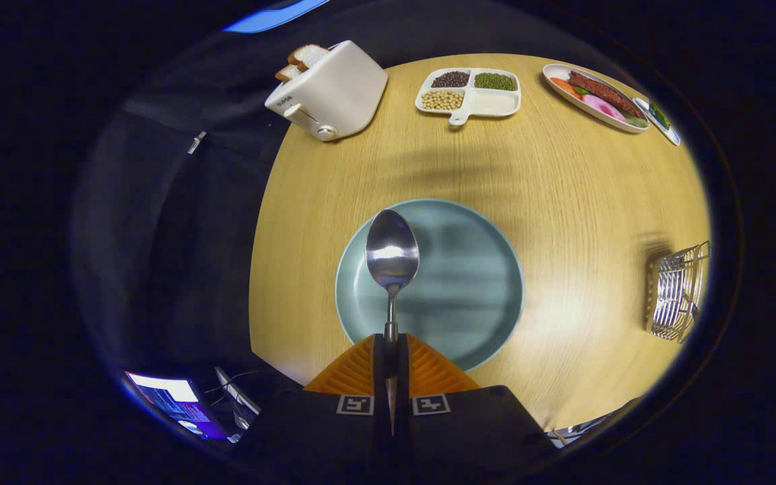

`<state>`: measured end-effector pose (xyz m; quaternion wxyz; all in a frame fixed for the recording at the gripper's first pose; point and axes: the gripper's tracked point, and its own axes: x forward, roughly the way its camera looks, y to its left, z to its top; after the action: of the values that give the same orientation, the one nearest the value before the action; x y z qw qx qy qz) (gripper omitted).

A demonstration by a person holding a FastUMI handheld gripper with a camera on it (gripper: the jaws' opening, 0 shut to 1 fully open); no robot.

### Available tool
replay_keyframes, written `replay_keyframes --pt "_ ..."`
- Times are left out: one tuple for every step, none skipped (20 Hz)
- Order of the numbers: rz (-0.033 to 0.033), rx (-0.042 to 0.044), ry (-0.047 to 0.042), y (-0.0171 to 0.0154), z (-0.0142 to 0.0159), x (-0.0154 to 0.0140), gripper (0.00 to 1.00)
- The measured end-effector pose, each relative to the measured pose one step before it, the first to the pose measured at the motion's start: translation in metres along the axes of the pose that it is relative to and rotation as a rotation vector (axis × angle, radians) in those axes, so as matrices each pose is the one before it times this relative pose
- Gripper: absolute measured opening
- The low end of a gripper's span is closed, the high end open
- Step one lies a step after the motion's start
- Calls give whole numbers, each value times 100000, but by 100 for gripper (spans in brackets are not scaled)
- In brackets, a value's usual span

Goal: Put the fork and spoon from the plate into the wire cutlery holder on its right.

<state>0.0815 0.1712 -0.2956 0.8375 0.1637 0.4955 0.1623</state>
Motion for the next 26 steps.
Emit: replay_keyframes --pt "483 -988 -896 -301 142 -1421 6" --pt "486 -937 -1347 -341 226 -1456 6" --pt "682 -853 -1314 -340 237 -1438 6" --pt "345 -579 -1184 -499 232 -1514 6" --pt "-409 -641 -1328 -804 395 -1484 6" --pt "-1121 -660 -965 -982 353 -1520 6" --pt "-1615 -409 -748 -1162 263 -1597 6" --pt "-2176 -190 -659 -1489 401 -1703 6" --pt "-2225 -430 68 -1504 364 -1604 6" --pt "-2849 -622 150 -1851 444 -1437 6" --pt "-3236 -931 1056 -1780 61 -1161 6" --pt "-3443 -1209 1459 -1868 -33 -1070 6" --pt "-3259 -1599 2922 -1814 -295 -758 6" --pt "-3716 -2829 4448 -1827 -780 -812 6" --pt "-2982 -3347 4766 -1287 -1148 -253 6" --pt "-3408 -3099 5656 -1777 -913 -310 6" --pt "-2627 -2269 5959 -1270 -876 78 6" --pt "-1789 -1240 5220 -1137 -664 90 6" --pt "-1370 -588 4414 -821 -389 151 6" --pt "-1296 -1117 4351 -709 -416 119 6" --pt "-1536 -1527 3993 -1146 -187 -564 6" --pt "-828 -1132 4111 -478 -186 318 6" --pt "80 -935 4802 58 -146 502 6" --pt "-211 -1232 4955 -140 -52 385 6" --pt "-852 -1693 5289 -117 -109 443 6" --pt "-1621 -1459 4801 -321 80 401 6"
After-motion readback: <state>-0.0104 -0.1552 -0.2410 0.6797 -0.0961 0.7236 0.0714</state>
